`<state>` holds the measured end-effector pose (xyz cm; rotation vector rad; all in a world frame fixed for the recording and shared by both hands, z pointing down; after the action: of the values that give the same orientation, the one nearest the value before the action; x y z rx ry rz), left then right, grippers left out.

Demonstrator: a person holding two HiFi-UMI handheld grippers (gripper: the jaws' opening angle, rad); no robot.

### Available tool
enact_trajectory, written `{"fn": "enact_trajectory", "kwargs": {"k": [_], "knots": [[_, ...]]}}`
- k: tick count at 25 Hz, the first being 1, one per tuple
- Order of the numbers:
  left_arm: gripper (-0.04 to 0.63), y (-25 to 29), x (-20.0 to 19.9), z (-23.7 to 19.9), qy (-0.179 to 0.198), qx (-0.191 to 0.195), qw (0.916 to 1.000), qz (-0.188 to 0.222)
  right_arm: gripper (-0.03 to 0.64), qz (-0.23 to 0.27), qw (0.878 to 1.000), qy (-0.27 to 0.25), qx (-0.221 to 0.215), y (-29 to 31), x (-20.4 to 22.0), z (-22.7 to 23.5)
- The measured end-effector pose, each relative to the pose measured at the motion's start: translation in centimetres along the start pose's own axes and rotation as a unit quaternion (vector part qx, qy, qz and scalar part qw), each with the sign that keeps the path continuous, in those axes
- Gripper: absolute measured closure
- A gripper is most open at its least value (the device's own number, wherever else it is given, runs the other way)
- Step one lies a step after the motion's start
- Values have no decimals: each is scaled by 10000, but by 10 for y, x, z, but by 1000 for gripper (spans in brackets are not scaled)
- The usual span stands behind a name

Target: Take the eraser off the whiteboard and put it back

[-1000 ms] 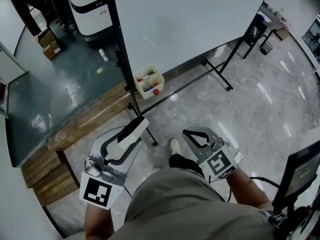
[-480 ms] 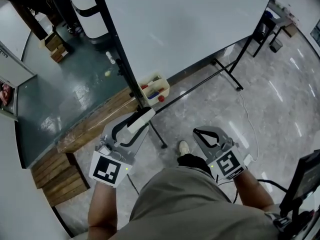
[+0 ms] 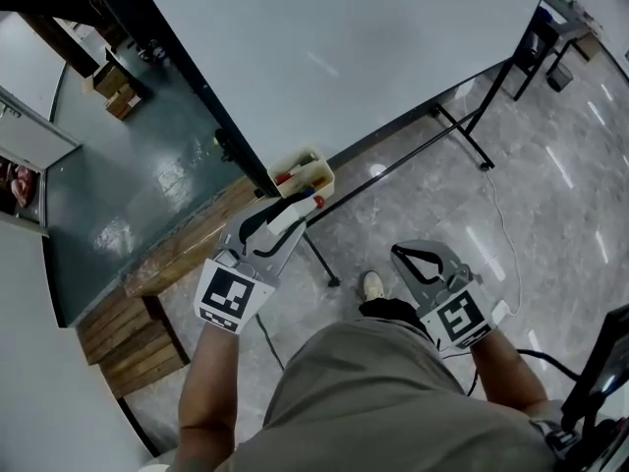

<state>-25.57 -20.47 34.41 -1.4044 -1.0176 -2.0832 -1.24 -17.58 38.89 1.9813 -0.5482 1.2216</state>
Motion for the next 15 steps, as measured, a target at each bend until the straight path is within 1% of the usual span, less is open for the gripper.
{"fn": "enact_trajectory", "kwargs": {"k": [7, 12, 15], "knots": [[431, 45, 16, -28, -90, 79, 9995, -308, 614, -21, 9998, 182, -56, 17, 14, 34], [431, 56, 29, -34, -132, 121, 9986, -489, 615, -51, 9997, 216, -89, 21, 18, 42], [431, 79, 37, -46, -197, 160, 9977, -634, 614, -64, 9994, 317, -105, 31, 24, 63]]}}
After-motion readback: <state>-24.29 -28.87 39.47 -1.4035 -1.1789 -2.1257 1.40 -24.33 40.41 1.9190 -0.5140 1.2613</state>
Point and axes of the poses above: the fingertips, and each gripper's own axes: y forward along the fingers, z to its right, x out of its underside, the point moved 7 cm from there along -y, backward along the fingers, and after that the axes turned 10 degrees about x, right-handed, at the moved point
